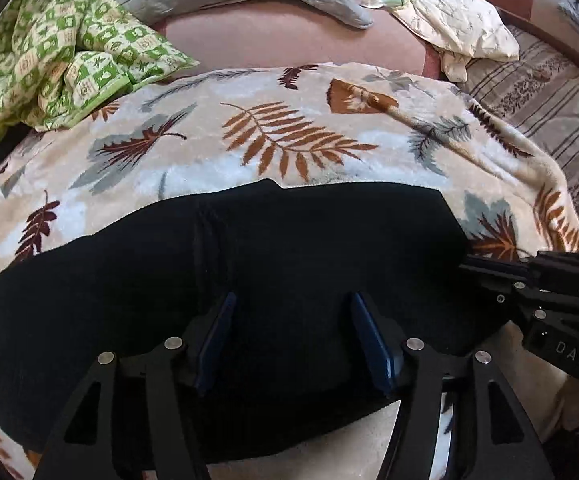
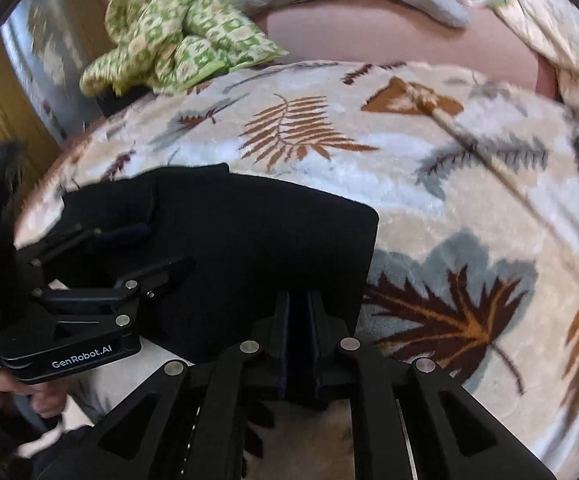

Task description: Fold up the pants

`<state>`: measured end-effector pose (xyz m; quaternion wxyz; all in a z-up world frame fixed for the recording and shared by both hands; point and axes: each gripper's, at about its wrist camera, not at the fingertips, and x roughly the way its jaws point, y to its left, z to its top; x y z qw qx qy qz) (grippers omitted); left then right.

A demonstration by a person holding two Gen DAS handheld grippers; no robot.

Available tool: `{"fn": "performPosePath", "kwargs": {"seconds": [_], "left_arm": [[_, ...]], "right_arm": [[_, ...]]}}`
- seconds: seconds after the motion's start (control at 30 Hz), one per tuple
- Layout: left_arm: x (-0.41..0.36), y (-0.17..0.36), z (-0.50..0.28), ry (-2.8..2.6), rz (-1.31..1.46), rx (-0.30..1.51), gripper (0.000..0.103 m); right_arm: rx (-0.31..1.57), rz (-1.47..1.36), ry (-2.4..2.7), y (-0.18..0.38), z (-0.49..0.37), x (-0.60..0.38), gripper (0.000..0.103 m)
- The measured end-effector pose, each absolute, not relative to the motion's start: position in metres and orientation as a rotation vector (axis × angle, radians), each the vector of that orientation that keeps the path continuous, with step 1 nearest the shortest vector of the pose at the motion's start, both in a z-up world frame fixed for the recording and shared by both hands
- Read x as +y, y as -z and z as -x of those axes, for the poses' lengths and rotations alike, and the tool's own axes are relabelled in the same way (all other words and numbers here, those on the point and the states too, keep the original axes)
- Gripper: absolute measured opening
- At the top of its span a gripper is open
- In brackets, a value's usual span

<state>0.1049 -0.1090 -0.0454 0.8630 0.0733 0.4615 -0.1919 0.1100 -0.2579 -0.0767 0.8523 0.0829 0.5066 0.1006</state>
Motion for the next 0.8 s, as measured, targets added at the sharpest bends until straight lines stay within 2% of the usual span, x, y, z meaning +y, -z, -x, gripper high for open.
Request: {"fn": "performPosePath", "kwargs": {"seconds": [0.13,0.27,0.33,0.4,0.47,0.63,0.67,0.7,0.73,0.77,0.8], "left_arm": [[-0.096,0.033,-0.099,0.42,-0.087,0.954,0.057],[-0.052,0.021,-0.085,0.399,0.063,0.898,0.055],[-0.036,0.024,-0.075,0.365,0.071,0.894,0.055],[-0.031,0.033,-0.071,0.354,0.063,0.911,0.055],[-0.032,0.043,-0.067,0.334,0.049,0.918,0.055],[-0.049,0.042,-0.062,0.273,-0.006,0.9,0.058],[-0.052,0.042,-0.059,0.27,-0.011,0.896,0.059],[-0.053,0.043,-0.058,0.267,-0.013,0.891,0.06],[-0.055,0.043,-0.059,0.267,-0.014,0.889,0.06],[-0.055,0.043,-0.059,0.268,-0.012,0.889,0.061],[-0.055,0.043,-0.059,0.268,-0.008,0.889,0.061]], "right_arm": [[1.046,-0.191,-0.213,0.071,-0.108,-0.259,0.011],[0.952,-0.17,-0.211,0.047,-0.097,-0.259,0.017],[0.926,-0.173,-0.206,0.04,-0.093,-0.261,0.017],[0.923,-0.147,-0.17,0.04,-0.093,-0.264,0.026],[0.955,-0.118,-0.103,0.047,-0.097,-0.27,0.03],[0.947,-0.175,-0.058,0.049,-0.1,-0.284,0.033],[0.931,-0.146,-0.017,0.048,-0.101,-0.288,0.049],[0.928,-0.116,0.036,0.05,-0.103,-0.291,0.079],[0.936,-0.074,0.134,0.057,-0.107,-0.299,0.091],[0.951,-0.053,0.213,0.065,-0.111,-0.308,0.097],[0.973,-0.058,0.253,0.073,-0.116,-0.316,0.097]]}}
